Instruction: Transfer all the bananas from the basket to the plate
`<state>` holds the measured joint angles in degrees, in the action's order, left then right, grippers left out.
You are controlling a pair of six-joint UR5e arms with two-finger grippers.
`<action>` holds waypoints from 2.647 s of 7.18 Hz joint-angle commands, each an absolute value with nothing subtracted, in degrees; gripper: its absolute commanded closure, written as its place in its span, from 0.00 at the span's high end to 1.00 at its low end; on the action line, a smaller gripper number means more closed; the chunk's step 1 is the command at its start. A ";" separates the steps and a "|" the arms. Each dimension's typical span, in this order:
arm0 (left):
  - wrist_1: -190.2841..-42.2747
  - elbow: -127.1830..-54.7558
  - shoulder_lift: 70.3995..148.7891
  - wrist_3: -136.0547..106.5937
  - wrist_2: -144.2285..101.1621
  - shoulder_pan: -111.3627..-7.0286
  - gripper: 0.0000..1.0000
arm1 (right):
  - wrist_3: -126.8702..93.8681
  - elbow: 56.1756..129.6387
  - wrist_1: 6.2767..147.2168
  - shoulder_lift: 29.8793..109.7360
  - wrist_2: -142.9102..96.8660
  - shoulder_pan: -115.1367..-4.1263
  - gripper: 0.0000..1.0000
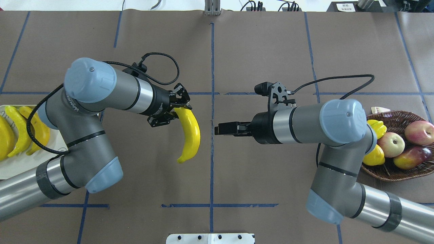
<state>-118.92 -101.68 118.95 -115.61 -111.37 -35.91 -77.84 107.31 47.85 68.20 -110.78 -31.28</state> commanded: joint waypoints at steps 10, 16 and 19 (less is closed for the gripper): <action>-109.51 -104.68 90.37 -76.93 -114.35 -51.06 0.06 | -3.96 113.56 85.68 95.16 -129.11 -68.52 1.00; -109.95 -98.61 93.69 -77.71 -108.21 -51.15 0.99 | 3.87 113.20 87.01 97.21 -129.29 -71.45 1.00; -110.04 -99.58 89.85 -48.47 -120.25 -62.52 1.00 | 6.40 112.77 87.10 102.80 -129.20 -77.66 1.00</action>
<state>-110.04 -99.44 92.14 -61.82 -113.37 -56.95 4.77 113.00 87.05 99.95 -129.23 -74.21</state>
